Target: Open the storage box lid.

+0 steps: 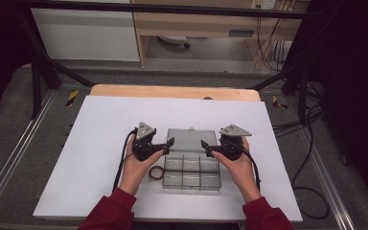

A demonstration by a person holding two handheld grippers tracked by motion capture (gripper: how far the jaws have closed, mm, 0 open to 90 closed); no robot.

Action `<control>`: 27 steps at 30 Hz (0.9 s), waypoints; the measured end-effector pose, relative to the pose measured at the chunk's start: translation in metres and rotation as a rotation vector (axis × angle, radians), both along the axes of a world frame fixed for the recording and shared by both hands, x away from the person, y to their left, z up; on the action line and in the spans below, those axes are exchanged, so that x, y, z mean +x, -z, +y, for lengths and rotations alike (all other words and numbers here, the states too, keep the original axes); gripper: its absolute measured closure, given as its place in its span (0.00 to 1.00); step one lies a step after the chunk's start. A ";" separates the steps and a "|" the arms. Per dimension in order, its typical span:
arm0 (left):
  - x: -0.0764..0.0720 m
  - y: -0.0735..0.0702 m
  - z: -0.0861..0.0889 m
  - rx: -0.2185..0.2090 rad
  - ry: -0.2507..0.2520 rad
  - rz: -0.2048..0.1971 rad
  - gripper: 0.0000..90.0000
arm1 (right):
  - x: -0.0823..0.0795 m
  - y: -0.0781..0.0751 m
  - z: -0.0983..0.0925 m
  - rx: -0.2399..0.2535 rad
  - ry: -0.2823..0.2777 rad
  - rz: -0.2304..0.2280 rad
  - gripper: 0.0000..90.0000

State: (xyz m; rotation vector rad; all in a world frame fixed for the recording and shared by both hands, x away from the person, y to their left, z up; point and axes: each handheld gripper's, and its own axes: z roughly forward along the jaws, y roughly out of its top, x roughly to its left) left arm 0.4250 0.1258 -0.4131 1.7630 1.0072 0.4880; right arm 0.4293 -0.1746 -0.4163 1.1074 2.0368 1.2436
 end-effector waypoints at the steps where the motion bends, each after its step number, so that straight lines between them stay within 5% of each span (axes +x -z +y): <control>1: -0.002 -0.002 0.002 -0.004 -0.001 -0.003 0.16 | -0.002 -0.001 -0.001 0.004 0.002 -0.003 0.07; 12: -0.023 -0.010 0.032 -0.005 -0.043 -0.010 0.08 | -0.014 -0.003 -0.007 0.001 0.024 0.004 0.05; 27: -0.041 -0.014 0.049 -0.033 -0.047 -0.007 0.08 | -0.032 -0.004 -0.029 0.026 0.034 -0.041 0.06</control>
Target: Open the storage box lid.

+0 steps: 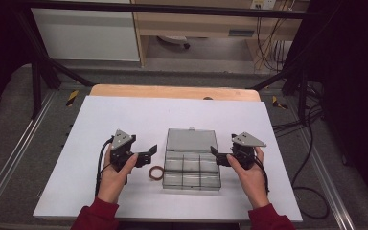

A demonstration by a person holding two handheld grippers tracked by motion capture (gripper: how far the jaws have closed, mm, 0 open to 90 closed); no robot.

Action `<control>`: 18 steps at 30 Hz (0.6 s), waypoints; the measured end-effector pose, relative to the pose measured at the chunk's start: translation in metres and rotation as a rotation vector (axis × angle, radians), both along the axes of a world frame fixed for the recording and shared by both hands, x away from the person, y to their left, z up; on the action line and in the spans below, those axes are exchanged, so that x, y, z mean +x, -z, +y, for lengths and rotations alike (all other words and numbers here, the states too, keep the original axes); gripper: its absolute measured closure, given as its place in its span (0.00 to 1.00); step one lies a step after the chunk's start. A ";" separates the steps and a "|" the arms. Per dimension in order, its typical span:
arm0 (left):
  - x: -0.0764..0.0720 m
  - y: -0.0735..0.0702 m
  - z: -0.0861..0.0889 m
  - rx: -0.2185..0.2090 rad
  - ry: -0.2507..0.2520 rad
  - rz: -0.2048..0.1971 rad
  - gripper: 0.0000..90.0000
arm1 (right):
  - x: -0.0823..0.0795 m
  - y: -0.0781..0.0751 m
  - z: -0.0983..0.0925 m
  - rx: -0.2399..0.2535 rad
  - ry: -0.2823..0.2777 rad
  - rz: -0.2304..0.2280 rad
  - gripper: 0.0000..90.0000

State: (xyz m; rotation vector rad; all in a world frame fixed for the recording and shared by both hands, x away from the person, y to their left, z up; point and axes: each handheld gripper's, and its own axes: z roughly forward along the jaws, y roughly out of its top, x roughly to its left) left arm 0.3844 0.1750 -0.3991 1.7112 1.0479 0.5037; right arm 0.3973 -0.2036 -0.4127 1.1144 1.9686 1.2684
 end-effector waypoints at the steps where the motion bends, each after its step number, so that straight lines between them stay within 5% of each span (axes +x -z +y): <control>1: -0.001 0.000 0.001 0.004 0.003 0.003 0.08 | -0.001 0.000 -0.002 0.001 0.005 -0.010 0.07; 6: -0.006 0.000 0.004 0.013 0.006 0.015 0.08 | -0.009 0.001 -0.012 -0.004 0.036 -0.065 0.06; 18: -0.011 0.000 0.003 0.044 0.028 0.053 0.08 | -0.031 0.000 -0.036 -0.001 0.073 -0.055 0.04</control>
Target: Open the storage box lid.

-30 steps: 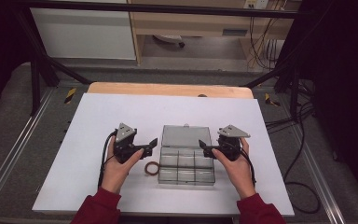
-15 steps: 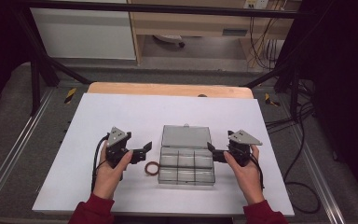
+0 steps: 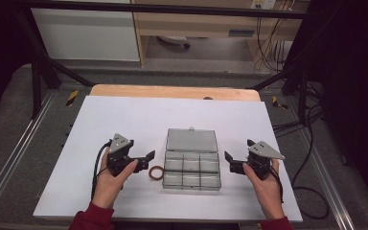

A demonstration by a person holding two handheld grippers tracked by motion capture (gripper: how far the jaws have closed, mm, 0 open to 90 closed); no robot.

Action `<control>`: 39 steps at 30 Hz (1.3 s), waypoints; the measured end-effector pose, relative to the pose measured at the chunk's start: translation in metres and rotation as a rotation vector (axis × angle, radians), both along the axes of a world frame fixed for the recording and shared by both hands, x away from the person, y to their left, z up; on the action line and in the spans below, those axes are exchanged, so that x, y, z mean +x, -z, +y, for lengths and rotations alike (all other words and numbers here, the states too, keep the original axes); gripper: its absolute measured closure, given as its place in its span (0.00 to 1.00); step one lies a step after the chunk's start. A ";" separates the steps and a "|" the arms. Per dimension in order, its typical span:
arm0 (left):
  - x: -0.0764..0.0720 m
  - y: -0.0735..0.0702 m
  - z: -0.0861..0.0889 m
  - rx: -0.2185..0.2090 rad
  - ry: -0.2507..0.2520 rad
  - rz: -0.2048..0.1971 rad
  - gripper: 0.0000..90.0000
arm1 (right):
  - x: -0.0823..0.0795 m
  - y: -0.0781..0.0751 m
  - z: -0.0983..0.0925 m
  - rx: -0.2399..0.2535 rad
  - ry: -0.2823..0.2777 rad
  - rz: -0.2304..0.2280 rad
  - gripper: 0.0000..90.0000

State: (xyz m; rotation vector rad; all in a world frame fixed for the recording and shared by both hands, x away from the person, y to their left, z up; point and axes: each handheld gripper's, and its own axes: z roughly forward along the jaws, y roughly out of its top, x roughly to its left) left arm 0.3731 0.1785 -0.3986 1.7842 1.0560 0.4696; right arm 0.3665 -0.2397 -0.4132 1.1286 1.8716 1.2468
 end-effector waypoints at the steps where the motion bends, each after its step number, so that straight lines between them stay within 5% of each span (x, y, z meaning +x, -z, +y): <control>1: 0.000 0.000 0.000 0.004 0.005 0.005 0.08 | -0.002 0.000 -0.002 0.000 0.005 0.002 0.04; 25: -0.002 0.019 -0.010 0.107 0.051 0.087 0.11 | -0.047 0.017 -0.027 -0.047 -0.023 0.080 0.02; 39: 0.001 0.032 -0.014 0.181 0.076 0.134 0.23 | -0.045 0.022 -0.026 -0.067 -0.041 0.105 0.03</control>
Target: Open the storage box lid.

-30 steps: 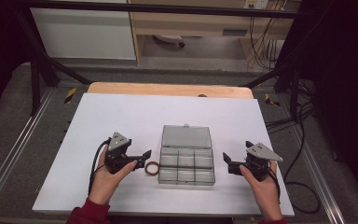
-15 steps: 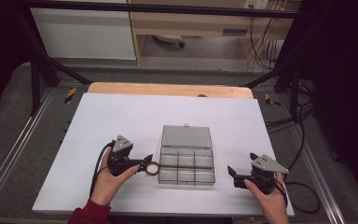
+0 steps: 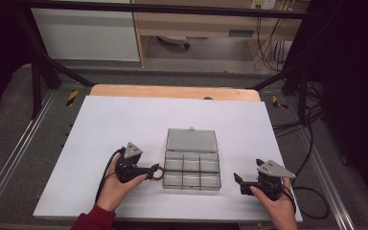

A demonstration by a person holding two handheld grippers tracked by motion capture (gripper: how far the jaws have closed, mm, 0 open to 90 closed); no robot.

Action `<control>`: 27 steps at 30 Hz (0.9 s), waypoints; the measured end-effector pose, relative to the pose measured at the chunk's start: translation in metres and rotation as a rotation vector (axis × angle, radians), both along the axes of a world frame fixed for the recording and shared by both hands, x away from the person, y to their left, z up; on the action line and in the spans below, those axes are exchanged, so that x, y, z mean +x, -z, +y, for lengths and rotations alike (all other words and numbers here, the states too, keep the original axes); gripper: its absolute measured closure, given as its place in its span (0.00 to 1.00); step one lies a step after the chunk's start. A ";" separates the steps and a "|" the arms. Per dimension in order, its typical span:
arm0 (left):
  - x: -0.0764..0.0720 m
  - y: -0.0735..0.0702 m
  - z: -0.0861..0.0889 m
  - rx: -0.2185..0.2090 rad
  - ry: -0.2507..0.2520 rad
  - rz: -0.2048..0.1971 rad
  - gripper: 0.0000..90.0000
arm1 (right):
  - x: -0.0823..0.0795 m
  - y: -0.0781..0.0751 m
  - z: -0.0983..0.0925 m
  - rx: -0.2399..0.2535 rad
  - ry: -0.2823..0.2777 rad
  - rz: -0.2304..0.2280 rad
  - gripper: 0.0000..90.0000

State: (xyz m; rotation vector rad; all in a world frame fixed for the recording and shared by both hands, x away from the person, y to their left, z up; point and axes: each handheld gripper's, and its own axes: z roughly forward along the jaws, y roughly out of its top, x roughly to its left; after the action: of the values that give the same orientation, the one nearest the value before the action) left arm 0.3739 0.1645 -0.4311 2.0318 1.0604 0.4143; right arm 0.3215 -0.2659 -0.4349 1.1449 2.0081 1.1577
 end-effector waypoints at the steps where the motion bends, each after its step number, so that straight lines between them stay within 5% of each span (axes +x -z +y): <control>1: 0.000 0.000 0.000 -0.001 0.001 0.002 0.25 | 0.000 0.000 0.000 0.001 0.000 0.000 0.03; 22: 0.000 0.018 -0.007 0.047 0.103 0.074 0.77 | 0.002 0.001 0.001 -0.011 -0.010 0.010 0.03; 27: -0.003 0.020 -0.011 0.091 0.100 0.042 0.86 | 0.002 0.001 0.001 -0.010 -0.009 0.010 0.03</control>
State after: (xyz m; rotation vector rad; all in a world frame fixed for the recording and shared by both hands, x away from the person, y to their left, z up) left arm 0.3710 0.1537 -0.4509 2.1728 0.9756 0.3748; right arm 0.3237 -0.2648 -0.4361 1.1397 2.0269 1.1471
